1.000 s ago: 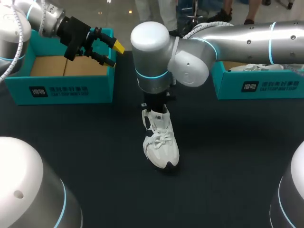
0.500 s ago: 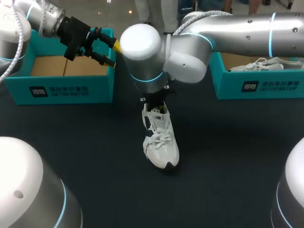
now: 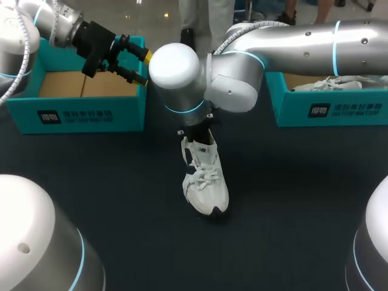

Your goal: Take the shoe out of the shoebox, open the shoe tongue, remove and reinsert the insole, then place the shoe into the shoebox

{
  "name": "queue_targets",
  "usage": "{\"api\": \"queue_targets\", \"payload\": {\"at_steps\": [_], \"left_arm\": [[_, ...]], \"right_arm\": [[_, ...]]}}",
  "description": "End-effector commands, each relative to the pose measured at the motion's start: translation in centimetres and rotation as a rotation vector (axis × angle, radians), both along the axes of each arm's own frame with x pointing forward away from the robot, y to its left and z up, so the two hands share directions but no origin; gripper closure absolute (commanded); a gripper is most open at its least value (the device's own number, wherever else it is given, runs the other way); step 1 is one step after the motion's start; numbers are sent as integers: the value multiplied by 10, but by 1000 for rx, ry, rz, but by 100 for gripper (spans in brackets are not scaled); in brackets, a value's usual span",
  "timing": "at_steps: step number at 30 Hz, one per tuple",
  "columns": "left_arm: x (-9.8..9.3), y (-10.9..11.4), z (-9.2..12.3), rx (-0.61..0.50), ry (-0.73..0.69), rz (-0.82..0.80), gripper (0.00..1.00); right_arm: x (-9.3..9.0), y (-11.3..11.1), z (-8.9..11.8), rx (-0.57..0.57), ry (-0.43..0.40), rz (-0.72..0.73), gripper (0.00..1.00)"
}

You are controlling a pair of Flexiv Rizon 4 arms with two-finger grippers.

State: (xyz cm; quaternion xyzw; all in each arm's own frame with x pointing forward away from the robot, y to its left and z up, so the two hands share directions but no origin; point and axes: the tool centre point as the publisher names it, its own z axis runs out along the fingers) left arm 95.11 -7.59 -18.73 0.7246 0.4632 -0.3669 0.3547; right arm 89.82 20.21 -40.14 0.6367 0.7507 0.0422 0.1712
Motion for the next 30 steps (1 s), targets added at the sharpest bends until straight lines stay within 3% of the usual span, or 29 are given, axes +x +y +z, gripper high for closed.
{"api": "queue_targets", "payload": {"at_steps": [1, 9, 18, 24, 30], "left_arm": [[0, 0, 0, 3, -1, -1, 0], [0, 0, 0, 3, -1, -1, 0], [0, 0, 0, 3, -1, -1, 0], [0, 0, 0, 3, -1, -1, 0], [0, 0, 0, 3, -1, -1, 0]], "right_arm": [[3, 3, -9, 8, 18, 4, 100], [-10, 5, 4, 62, 63, 18, 100], [-26, 0, 26, 144, 199, 23, 100], [-32, -5, 35, 209, 359, 29, 100], [-42, -3, 39, 225, 418, -3, 100]]}}
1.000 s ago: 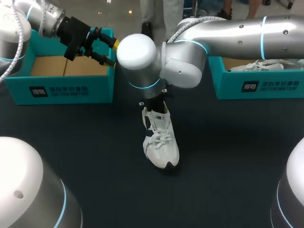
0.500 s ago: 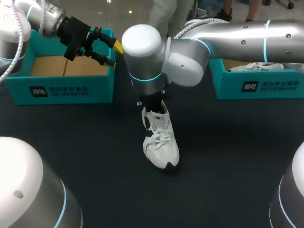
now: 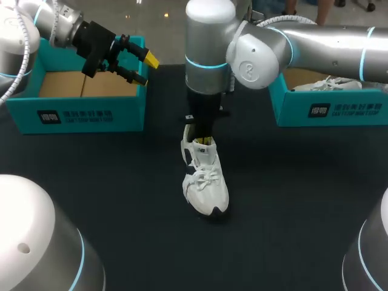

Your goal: Take the shoe out of the shoebox, open the shoe tongue, remove and reinsert the insole, then place the shoe into the shoebox

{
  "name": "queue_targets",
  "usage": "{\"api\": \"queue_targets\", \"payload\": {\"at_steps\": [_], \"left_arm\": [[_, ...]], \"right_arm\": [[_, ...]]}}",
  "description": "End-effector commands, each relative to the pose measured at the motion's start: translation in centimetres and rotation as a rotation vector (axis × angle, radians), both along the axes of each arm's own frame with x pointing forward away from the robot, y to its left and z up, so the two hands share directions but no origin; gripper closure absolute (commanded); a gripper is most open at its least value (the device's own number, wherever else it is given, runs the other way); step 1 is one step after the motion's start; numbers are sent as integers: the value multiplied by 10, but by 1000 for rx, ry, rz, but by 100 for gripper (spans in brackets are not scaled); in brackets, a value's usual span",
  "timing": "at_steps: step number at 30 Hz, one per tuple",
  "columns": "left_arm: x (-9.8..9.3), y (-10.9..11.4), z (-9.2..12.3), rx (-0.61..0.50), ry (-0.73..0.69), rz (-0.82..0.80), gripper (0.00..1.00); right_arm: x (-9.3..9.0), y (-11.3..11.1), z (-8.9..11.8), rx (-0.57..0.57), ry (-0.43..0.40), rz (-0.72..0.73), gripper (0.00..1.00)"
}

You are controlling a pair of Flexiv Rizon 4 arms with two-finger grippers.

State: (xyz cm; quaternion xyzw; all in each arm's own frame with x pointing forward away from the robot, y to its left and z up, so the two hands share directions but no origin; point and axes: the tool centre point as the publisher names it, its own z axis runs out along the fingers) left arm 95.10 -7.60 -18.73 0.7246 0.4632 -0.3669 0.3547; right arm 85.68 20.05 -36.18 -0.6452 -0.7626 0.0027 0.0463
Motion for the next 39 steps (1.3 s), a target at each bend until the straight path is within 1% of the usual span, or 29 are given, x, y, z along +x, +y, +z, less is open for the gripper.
{"api": "queue_targets", "payload": {"at_steps": [1, 6, 12, 19, 23, 30, 31, 32, 33, 34, 35, 36, 37, 38, 39], "left_arm": [[0, 0, 0, 3, -1, -1, 0], [0, 0, 0, 3, -1, -1, 0], [0, 0, 0, 3, -1, -1, 0], [0, 0, 0, 3, -1, -1, 0], [0, 0, 0, 3, -1, -1, 0], [0, 0, 0, 3, -1, -1, 0], [0, 0, 0, 3, -1, -1, 0], [0, 0, 0, 3, -1, -1, 0], [0, 0, 0, 3, -1, -1, 0], [0, 0, 0, 3, -1, -1, 0], [0, 0, 0, 3, -1, -1, 0], [0, 0, 0, 3, -1, -1, 0], [0, 0, 0, 3, -1, -1, 0], [0, 0, 0, 3, -1, -1, 0], [0, 0, 0, 3, -1, -1, 0]], "right_arm": [[-1, -2, -1, 12, 29, -8, 100], [-10, -1, 4, -6, 88, -17, 100], [-17, 3, 14, -14, 99, -25, 100], [-22, 8, 21, -42, 142, -19, 100], [-24, 10, 22, -51, 160, -15, 100], [-27, 9, 17, -54, 184, -16, 100], [-28, 9, 17, -54, 187, -17, 93], [-28, 9, 18, -55, 187, -17, 77], [-28, 9, 18, -55, 186, -19, 70], [-28, 8, 18, -56, 186, -20, 69], [-28, 7, 18, -58, 185, -23, 62], [-28, 6, 18, -58, 184, -24, 52], [-28, 6, 18, -58, 184, -25, 32], [-28, 6, 18, -59, 183, -26, 0], [-28, 6, 18, -58, 183, -28, 0]]}}
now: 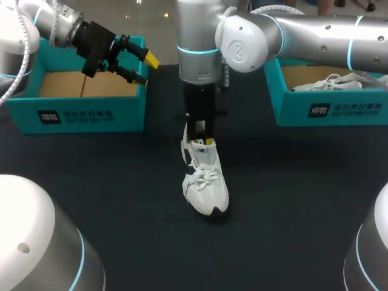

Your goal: Take the shoe out of the shoebox, open the shoe tongue, remove and reinsert the insole, then place the shoe into the shoebox

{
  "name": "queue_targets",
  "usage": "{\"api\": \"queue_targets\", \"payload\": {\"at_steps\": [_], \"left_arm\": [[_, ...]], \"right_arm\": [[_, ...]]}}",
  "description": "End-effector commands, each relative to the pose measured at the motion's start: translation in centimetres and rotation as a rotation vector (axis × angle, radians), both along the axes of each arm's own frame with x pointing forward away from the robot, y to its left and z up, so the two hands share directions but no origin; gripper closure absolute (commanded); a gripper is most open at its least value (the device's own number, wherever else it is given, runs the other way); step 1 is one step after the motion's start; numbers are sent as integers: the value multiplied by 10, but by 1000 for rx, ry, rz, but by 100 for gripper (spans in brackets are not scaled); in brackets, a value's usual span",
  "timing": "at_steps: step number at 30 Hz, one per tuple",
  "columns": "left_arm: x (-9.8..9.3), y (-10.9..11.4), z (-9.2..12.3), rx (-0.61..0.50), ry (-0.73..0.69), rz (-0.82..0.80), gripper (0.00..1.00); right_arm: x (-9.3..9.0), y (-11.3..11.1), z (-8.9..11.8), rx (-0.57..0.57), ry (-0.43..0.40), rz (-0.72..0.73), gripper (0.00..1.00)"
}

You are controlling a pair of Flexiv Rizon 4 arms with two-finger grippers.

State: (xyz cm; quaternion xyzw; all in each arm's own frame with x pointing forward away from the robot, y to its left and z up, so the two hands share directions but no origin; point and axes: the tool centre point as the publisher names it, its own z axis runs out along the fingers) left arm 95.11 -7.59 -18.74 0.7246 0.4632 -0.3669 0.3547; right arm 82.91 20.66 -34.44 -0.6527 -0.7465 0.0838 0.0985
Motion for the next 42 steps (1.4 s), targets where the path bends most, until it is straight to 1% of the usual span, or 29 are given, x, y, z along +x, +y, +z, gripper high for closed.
{"api": "queue_targets", "payload": {"at_steps": [1, 20, 30, 36, 42], "left_arm": [[0, 0, 0, 3, -1, -1, 0], [0, 0, 0, 3, -1, -1, 0], [0, 0, 0, 3, -1, -1, 0], [0, 0, 0, 3, -1, -1, 0], [0, 0, 0, 3, -1, -1, 0]], "right_arm": [[-1, 0, 1, -1, -3, -4, 0], [-11, -4, 8, -10, 15, -16, 0], [-20, -3, 13, -20, 30, -23, 0], [-33, 0, 21, -28, 42, -32, 0], [-48, 3, 34, -46, 19, -68, 0]]}}
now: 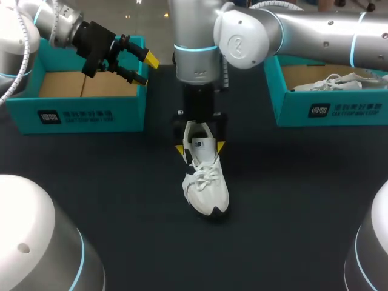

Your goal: Take the shoe out of the shoebox, open the shoe tongue, remove and reinsert the insole, then place the shoe into the shoebox

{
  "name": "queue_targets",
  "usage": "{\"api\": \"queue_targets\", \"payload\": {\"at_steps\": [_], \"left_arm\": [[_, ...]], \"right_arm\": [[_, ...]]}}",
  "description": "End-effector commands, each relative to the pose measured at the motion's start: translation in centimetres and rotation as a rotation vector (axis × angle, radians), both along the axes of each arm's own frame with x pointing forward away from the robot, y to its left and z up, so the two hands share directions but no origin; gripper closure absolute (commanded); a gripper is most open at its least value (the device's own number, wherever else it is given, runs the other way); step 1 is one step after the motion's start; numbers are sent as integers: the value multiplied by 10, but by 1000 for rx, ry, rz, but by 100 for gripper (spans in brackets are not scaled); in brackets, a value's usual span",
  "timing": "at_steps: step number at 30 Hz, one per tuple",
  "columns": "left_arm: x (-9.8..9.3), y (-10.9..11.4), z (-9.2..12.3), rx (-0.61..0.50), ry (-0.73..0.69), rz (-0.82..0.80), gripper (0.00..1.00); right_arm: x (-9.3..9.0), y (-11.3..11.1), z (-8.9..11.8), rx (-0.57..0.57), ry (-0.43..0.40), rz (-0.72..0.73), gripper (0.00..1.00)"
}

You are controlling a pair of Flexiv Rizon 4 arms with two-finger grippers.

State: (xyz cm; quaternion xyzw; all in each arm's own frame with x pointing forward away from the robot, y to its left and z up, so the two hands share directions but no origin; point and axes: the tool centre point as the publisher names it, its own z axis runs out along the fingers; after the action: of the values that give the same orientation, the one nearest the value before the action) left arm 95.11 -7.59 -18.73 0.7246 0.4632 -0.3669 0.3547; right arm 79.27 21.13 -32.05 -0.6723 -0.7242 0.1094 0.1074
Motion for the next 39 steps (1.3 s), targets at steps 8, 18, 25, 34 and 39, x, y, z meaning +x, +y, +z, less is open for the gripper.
{"api": "queue_targets", "payload": {"at_steps": [8, 18, 25, 34, 39], "left_arm": [[0, 0, 0, 3, -1, -1, 0], [0, 0, 0, 3, -1, -1, 0], [0, 0, 0, 3, -1, -1, 0], [0, 0, 0, 3, -1, -1, 0], [0, 0, 0, 3, -1, -1, 0]], "right_arm": [[-34, -7, 25, -48, -26, -52, 0], [-45, -4, 24, -42, -24, -67, 100], [-50, -13, 22, -73, -36, -96, 100], [-43, -23, 23, -138, -38, -101, 100], [-33, -24, 19, -127, -51, -98, 100]]}}
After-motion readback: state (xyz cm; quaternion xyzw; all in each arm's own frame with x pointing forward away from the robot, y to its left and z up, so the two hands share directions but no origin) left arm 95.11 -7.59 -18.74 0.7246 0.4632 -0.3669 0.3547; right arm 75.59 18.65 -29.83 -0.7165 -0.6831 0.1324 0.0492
